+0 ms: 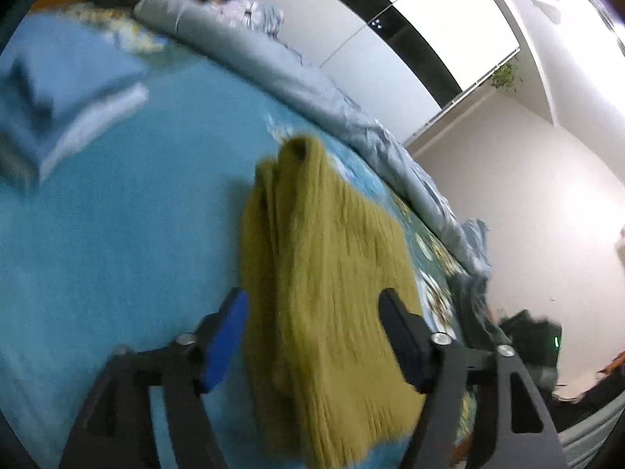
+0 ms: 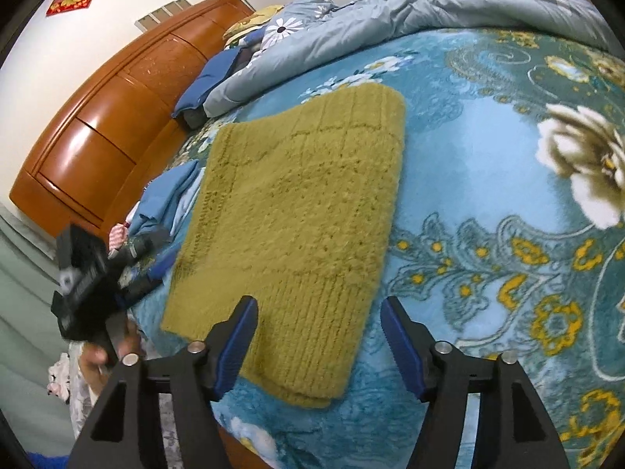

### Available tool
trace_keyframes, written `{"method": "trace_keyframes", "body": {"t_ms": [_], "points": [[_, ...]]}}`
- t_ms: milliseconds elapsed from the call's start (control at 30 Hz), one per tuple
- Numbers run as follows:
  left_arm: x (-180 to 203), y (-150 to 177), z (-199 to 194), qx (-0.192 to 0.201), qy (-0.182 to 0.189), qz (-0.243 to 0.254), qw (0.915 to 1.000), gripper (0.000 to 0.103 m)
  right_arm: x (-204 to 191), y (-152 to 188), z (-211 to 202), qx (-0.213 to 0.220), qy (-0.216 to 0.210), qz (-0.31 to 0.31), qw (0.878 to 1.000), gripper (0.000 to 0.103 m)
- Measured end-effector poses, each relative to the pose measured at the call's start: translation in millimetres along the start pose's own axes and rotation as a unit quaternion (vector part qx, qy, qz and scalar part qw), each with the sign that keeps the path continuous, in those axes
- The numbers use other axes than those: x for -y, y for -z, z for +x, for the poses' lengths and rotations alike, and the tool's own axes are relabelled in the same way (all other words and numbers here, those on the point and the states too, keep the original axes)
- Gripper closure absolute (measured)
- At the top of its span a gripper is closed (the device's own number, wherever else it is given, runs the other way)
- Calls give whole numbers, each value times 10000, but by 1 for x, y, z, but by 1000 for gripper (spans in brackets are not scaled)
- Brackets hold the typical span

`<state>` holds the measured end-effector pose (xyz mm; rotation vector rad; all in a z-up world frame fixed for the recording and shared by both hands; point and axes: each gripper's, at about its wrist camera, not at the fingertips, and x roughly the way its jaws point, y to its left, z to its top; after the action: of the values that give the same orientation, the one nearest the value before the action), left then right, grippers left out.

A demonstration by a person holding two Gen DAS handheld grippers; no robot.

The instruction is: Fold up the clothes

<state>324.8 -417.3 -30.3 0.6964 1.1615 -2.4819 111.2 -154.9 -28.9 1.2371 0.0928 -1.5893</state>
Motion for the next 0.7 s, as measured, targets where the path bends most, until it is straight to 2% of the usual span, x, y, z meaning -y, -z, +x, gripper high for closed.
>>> {"method": "trace_keyframes", "body": {"t_ms": [133,267,367,567,667,700], "points": [[5,-53,33,-142,-367,456,9982,29,4,5,9,-49,-126,219,9997,31],[1,-90,75,-642,-317,713,9949,29,6,10,19,-123,-335,436,9984,31],[-11,-105,105,-1053,-475,775,9903,29,9,13,26,-160,-461,566,9972,31],[-30,-108,127,-1581,55,274,9870,29,19,17,31,-103,-699,934,9931,31],[-34,-107,131,-1547,271,106,9875,29,20,20,28,-37,-739,1037,9918,31],[-33,-106,132,-1500,320,94,9881,34,20,21,27,-14,-751,1068,9914,31]]}}
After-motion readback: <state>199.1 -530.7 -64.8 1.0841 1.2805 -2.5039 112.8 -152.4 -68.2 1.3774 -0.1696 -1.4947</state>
